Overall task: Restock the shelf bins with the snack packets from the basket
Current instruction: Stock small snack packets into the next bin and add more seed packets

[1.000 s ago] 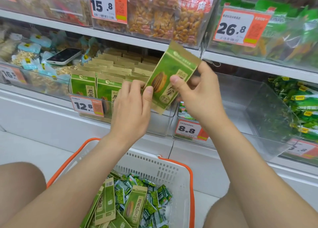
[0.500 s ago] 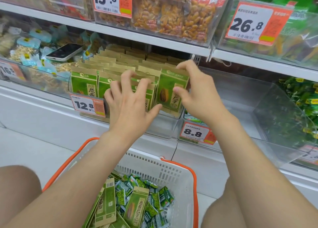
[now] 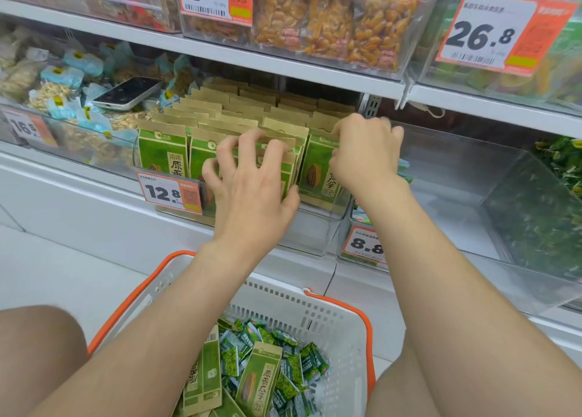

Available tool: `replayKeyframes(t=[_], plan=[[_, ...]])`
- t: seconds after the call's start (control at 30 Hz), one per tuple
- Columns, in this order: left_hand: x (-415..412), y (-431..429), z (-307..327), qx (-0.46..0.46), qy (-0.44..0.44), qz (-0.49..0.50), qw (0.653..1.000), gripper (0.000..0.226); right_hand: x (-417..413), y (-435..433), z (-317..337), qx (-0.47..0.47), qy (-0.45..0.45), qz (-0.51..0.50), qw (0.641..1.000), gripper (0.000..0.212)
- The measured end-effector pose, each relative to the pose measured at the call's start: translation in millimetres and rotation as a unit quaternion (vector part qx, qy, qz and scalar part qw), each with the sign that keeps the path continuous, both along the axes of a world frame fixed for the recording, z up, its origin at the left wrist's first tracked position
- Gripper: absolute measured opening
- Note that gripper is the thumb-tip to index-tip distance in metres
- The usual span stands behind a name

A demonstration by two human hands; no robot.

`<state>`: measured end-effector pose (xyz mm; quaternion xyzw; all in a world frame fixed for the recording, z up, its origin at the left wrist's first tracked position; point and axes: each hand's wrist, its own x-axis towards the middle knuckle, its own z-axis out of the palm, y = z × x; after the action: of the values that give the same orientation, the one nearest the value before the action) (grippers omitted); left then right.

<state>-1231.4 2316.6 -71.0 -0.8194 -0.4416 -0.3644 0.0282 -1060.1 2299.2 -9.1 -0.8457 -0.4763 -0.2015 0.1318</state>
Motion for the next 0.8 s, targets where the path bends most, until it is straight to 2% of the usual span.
replayKeyframes(t=[0.1,0.2,0.3,0.53,0.7,0.8], plan=[[-1,1,-2,-0.001,-0.007,-0.009,1.0,0.048,2,13,0,0.014,0.036,0.012,0.999,0.031],[-1,1,-4,-0.002,-0.01,-0.012,1.0,0.047,2,17,-2,-0.013,0.063,0.018,0.998,0.033],[-3,2,-4,-0.001,-0.005,-0.019,1.0,0.049,-2,15,-7,-0.016,0.049,0.024,0.998,0.033],[-7,-2,-6,0.006,-0.006,-0.035,0.999,0.061,-1,0,1,0.085,0.048,0.038,0.994,0.036],[-11,-5,-6,0.011,-0.008,-0.041,0.999,0.066,-8,1,-8,0.04,0.04,0.041,0.998,0.027],[-15,-9,-5,0.018,-0.017,-0.043,0.999,0.071,-7,1,-10,0.049,0.037,0.021,0.998,0.03]])
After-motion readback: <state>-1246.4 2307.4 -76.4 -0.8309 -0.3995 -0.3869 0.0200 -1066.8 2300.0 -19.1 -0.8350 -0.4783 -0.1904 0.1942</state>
